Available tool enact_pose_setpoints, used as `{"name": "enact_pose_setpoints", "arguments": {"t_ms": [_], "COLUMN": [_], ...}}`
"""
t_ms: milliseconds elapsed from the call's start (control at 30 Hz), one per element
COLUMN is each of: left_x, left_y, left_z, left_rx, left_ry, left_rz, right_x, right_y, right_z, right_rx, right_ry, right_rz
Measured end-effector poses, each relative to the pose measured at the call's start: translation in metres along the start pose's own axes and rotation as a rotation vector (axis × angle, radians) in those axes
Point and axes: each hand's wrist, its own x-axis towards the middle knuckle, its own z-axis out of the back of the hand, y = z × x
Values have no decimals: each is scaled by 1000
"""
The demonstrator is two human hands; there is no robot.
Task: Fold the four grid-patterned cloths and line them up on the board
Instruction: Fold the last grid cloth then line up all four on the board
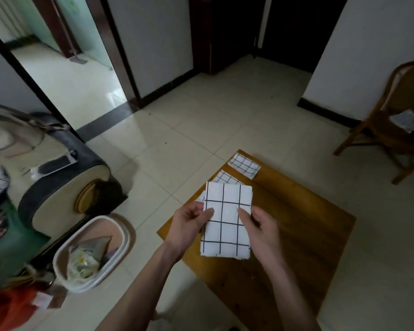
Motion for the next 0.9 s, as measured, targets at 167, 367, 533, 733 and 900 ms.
{"name": "enact_pose_setpoints", "arguments": {"t_ms": [167,367,533,733,900], "left_x": [12,41,67,91,133], "left_y": [-8,-14,-17,-29,-36], "left_z": [72,167,231,275,288], "left_rx": [-13,-74,-101,-66,-18], "left_ry": [-13,-10,29,71,96], "left_rz": [-9,-31,-29,-88,-113], "right_x": [14,32,49,71,103], "right_y": [24,47,60,81,91], "right_z": [-65,-153,-222,-268,-287], "right_rx": [-17,-20,-45,-128,-174], "right_ry": [1,-57,-151,-255,-361], "right_rz": [18,44,63,93,127]}}
